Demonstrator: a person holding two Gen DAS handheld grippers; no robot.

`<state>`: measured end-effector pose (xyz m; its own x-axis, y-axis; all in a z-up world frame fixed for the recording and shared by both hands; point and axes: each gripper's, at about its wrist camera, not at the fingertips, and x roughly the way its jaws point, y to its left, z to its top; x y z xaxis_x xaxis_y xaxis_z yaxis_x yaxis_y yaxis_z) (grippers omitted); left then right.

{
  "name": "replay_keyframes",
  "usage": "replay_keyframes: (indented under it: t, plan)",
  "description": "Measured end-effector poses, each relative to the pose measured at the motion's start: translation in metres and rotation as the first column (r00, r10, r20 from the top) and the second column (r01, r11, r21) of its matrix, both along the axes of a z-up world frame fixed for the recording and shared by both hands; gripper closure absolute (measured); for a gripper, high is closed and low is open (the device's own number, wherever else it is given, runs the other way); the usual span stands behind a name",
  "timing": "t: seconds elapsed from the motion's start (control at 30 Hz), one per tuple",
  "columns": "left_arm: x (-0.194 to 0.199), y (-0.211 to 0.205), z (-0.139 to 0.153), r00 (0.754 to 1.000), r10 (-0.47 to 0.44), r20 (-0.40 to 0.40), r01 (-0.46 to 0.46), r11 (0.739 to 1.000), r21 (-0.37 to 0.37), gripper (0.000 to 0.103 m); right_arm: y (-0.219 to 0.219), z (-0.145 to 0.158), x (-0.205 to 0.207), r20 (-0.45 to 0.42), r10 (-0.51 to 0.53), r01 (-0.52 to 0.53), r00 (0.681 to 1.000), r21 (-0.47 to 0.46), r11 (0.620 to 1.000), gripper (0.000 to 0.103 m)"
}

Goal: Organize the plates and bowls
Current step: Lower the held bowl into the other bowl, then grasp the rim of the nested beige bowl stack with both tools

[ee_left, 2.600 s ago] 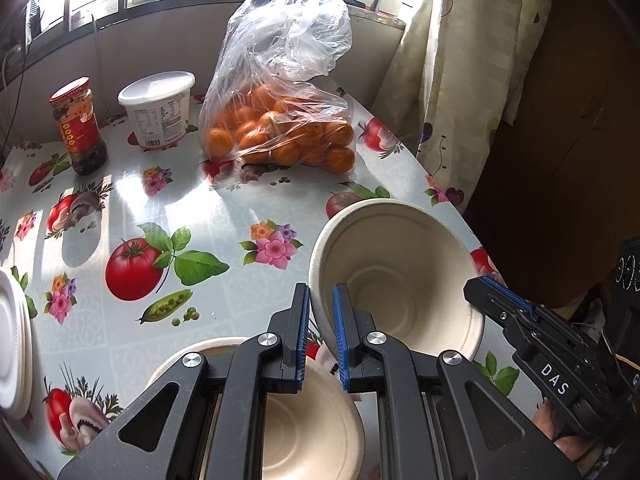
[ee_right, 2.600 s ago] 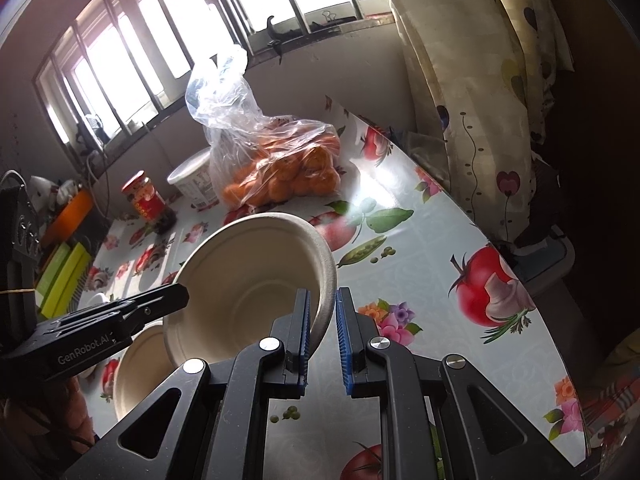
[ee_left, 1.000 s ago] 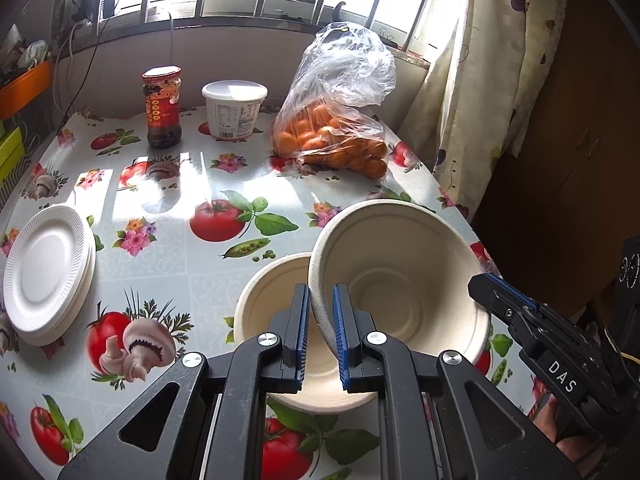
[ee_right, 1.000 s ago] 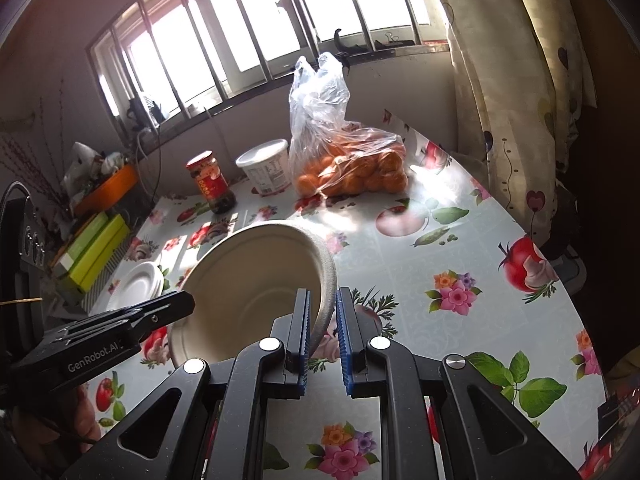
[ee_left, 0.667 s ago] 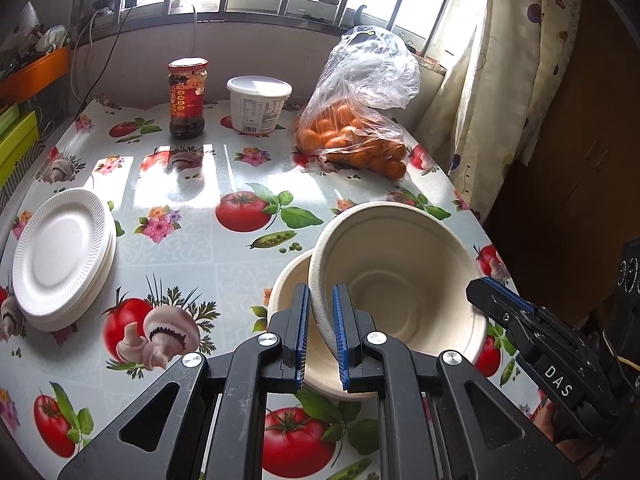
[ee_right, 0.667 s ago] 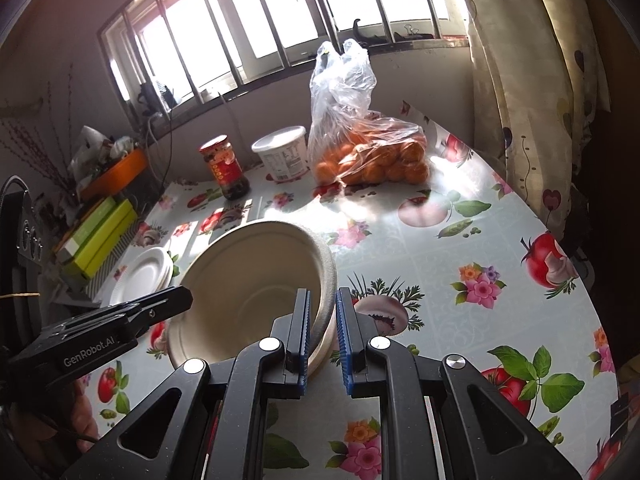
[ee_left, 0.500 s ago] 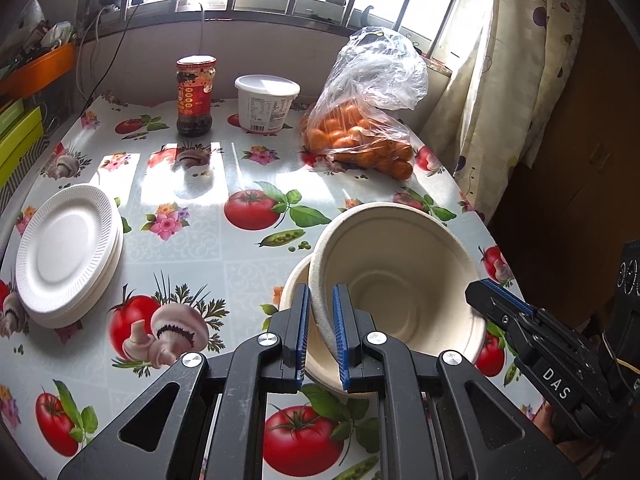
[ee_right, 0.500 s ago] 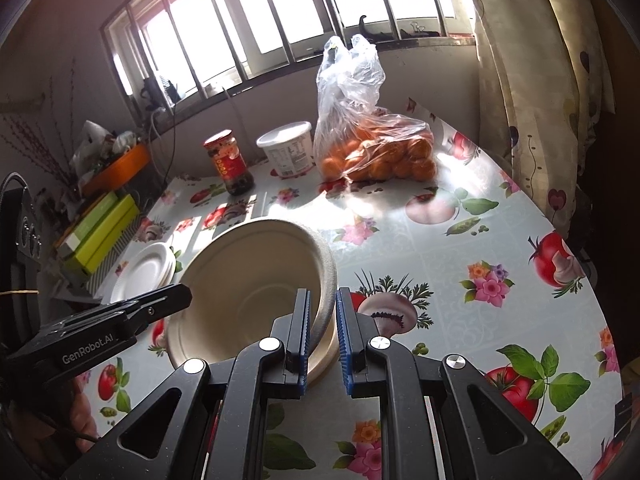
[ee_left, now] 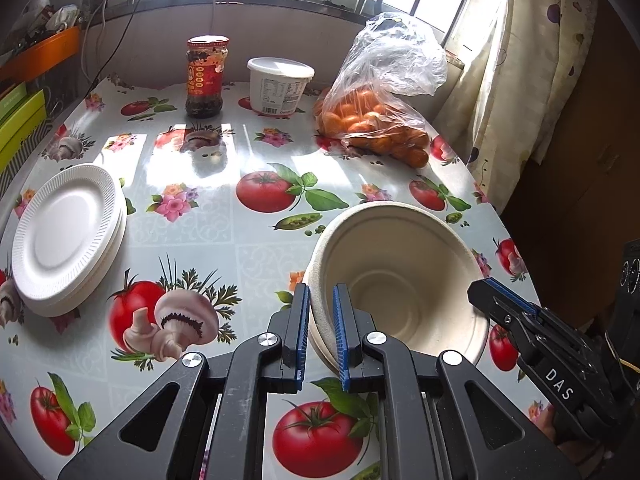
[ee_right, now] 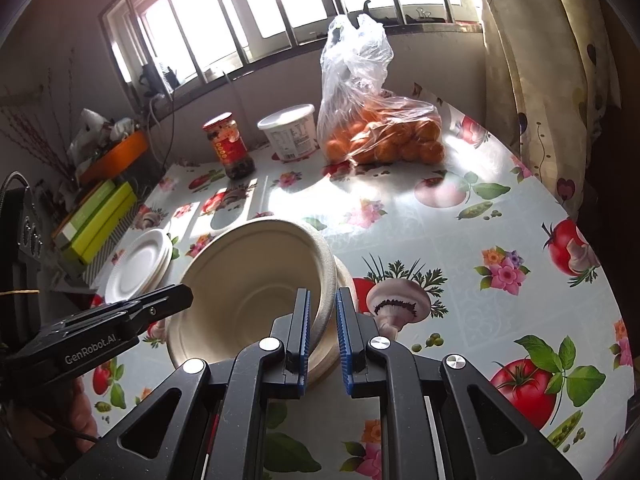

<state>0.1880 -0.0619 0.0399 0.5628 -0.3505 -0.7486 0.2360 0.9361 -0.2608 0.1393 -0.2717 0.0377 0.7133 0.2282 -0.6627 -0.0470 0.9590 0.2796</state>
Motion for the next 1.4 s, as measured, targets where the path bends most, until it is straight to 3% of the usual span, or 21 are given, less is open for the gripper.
replay_keyframes:
  t: [1.2,1.4]
  plan:
    - [0.009,-0.005,-0.016,0.999,0.0,-0.038,0.0,1.0,0.007,0.09,0.001,-0.018,0.007,-0.033,-0.015,0.015,0.999,-0.002,1.0,0.09]
    - [0.01,-0.006,-0.016,0.999,-0.009,-0.038,0.009,1.0,0.005,0.085,0.0,-0.018,0.007,-0.033,-0.014,0.014,0.999,-0.001,1.0,0.09]
